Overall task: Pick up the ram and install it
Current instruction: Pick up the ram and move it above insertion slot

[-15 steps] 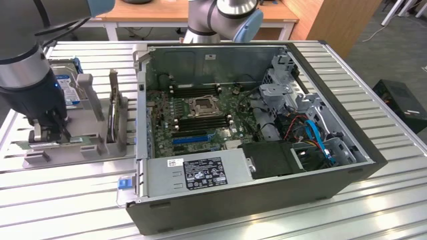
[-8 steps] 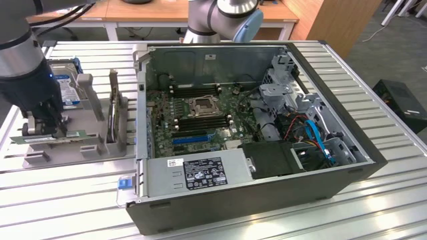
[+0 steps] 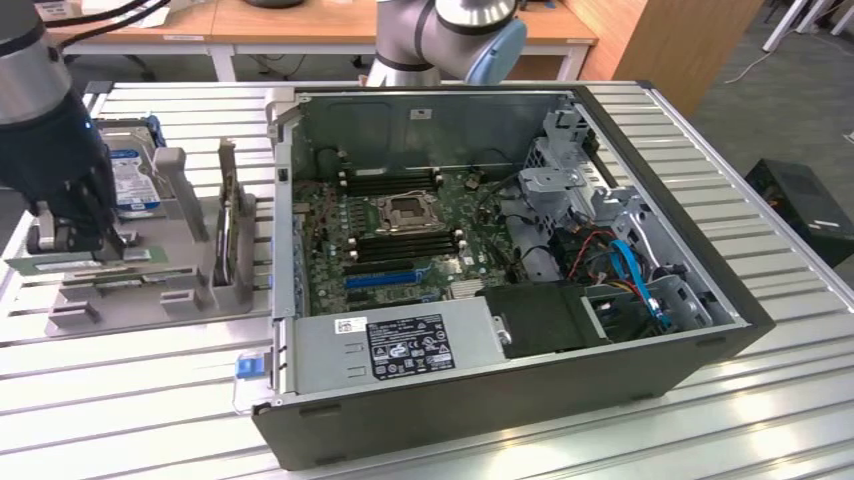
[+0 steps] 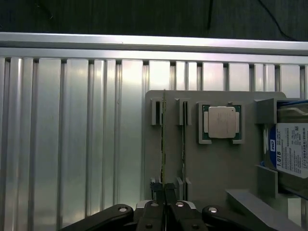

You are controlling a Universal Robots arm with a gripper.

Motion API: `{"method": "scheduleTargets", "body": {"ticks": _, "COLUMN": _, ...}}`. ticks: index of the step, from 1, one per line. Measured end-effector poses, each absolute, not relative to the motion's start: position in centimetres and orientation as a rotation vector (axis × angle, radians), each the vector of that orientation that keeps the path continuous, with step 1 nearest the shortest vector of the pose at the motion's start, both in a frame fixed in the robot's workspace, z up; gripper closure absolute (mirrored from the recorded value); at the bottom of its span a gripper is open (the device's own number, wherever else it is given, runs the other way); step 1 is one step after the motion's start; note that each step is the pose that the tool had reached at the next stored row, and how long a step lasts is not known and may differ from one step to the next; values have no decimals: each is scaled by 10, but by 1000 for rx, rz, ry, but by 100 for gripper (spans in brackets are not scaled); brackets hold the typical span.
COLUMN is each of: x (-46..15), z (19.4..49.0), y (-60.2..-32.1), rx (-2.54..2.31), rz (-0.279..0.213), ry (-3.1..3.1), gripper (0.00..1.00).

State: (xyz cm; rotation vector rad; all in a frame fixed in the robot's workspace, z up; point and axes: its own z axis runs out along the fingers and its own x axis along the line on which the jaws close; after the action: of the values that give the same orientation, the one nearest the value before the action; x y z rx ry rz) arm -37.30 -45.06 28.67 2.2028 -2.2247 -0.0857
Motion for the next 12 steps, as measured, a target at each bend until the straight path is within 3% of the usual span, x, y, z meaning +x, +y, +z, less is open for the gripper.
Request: {"method": "scheduleTargets", "body": {"ticks": 12, "x": -373, "z": 324, "y": -451, "rx": 2203, "rz": -86, "ry": -2225, "gripper": 88}}
